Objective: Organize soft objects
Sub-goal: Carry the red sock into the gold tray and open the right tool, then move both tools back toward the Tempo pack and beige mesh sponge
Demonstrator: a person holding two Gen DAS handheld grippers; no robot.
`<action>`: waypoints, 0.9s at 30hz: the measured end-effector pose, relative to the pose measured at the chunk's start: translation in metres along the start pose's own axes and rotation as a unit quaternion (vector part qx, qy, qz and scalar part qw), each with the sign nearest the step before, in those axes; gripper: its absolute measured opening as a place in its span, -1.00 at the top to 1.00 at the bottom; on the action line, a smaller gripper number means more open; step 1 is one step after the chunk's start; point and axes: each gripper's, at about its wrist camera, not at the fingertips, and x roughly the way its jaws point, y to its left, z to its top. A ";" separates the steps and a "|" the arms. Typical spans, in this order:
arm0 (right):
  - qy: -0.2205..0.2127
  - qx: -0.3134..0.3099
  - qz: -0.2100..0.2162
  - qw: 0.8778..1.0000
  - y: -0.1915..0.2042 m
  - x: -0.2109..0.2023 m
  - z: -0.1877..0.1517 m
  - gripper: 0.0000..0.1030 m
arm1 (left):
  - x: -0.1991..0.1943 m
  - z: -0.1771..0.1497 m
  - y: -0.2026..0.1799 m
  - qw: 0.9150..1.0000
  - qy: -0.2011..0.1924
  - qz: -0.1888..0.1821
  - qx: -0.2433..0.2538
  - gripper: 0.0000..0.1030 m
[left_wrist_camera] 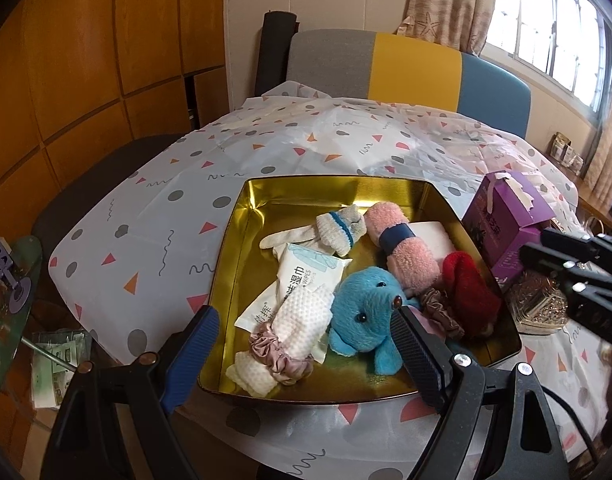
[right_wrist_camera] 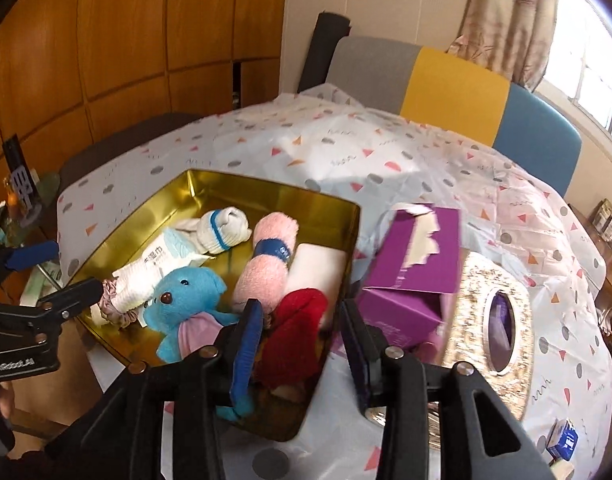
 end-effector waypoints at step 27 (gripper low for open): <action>-0.013 0.192 -0.242 0.951 -0.229 -0.090 -0.080 0.22 | -0.013 -0.002 -0.056 0.996 -0.005 -0.044 0.077 -0.71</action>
